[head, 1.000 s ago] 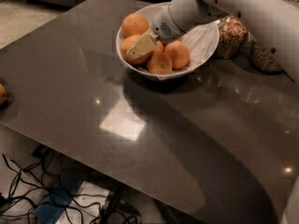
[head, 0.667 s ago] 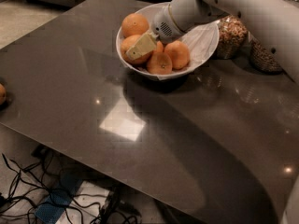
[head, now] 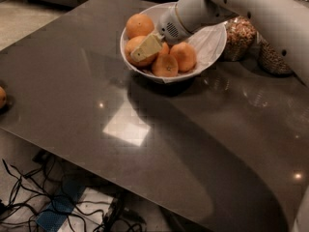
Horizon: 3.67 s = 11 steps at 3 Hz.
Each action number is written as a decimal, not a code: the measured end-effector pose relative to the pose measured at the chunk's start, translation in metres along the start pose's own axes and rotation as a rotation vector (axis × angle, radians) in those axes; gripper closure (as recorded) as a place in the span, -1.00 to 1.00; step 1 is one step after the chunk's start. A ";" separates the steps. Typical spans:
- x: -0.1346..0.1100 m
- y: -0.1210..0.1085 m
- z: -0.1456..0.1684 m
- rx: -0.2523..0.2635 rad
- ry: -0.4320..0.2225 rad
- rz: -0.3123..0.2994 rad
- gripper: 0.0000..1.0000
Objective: Pick orange from white bowl
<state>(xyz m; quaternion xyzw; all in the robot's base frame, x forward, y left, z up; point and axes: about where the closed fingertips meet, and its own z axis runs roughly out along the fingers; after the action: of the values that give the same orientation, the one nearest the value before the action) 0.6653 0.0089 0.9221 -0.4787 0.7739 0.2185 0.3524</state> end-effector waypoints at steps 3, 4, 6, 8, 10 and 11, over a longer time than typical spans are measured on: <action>-0.021 -0.010 -0.064 0.097 -0.126 -0.021 1.00; -0.025 -0.015 -0.089 0.153 -0.162 -0.023 1.00; -0.025 -0.016 -0.089 0.152 -0.163 -0.022 0.16; -0.015 0.003 -0.058 0.032 -0.159 0.002 0.16; -0.013 0.012 -0.046 0.019 -0.139 -0.005 -0.52; -0.010 0.011 -0.038 0.066 -0.098 -0.019 -0.52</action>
Offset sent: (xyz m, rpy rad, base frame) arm -0.0051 -0.0421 0.0600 0.1003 -0.1250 -0.0631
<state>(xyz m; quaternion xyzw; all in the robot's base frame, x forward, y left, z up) 0.6455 -0.0056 0.9544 -0.4628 0.7579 0.2127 0.4076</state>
